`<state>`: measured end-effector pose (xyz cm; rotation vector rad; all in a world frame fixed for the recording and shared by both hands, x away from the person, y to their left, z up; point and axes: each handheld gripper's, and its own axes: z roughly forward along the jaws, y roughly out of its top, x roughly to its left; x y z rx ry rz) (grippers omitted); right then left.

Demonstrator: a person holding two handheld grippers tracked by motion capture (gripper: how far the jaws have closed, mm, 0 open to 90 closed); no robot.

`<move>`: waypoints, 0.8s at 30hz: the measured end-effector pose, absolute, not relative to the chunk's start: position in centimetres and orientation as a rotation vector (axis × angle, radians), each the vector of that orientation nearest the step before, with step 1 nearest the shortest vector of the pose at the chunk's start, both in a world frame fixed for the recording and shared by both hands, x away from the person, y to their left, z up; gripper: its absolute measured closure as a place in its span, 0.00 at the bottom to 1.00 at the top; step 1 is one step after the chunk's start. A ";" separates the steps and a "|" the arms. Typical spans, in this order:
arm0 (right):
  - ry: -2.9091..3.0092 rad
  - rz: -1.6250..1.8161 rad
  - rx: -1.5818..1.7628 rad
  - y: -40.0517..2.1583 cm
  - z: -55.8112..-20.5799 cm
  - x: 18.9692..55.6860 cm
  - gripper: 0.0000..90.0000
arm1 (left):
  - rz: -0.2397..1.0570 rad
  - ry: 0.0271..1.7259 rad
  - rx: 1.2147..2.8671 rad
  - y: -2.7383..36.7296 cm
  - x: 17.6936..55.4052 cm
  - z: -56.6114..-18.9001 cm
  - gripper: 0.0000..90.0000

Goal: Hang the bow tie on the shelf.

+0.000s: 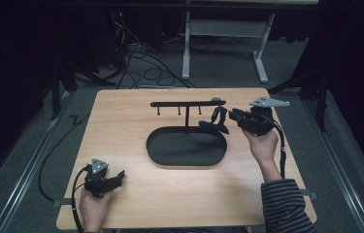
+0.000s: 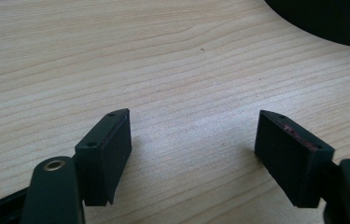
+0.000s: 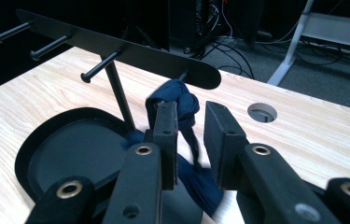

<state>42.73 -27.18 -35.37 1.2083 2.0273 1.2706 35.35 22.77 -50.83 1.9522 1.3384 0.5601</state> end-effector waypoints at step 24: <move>1.994 1.332 1.239 -29.5 -35.7 40.3 0.73 | 0.562 1.338 1.959 22.7 35.3 -50.8 0.31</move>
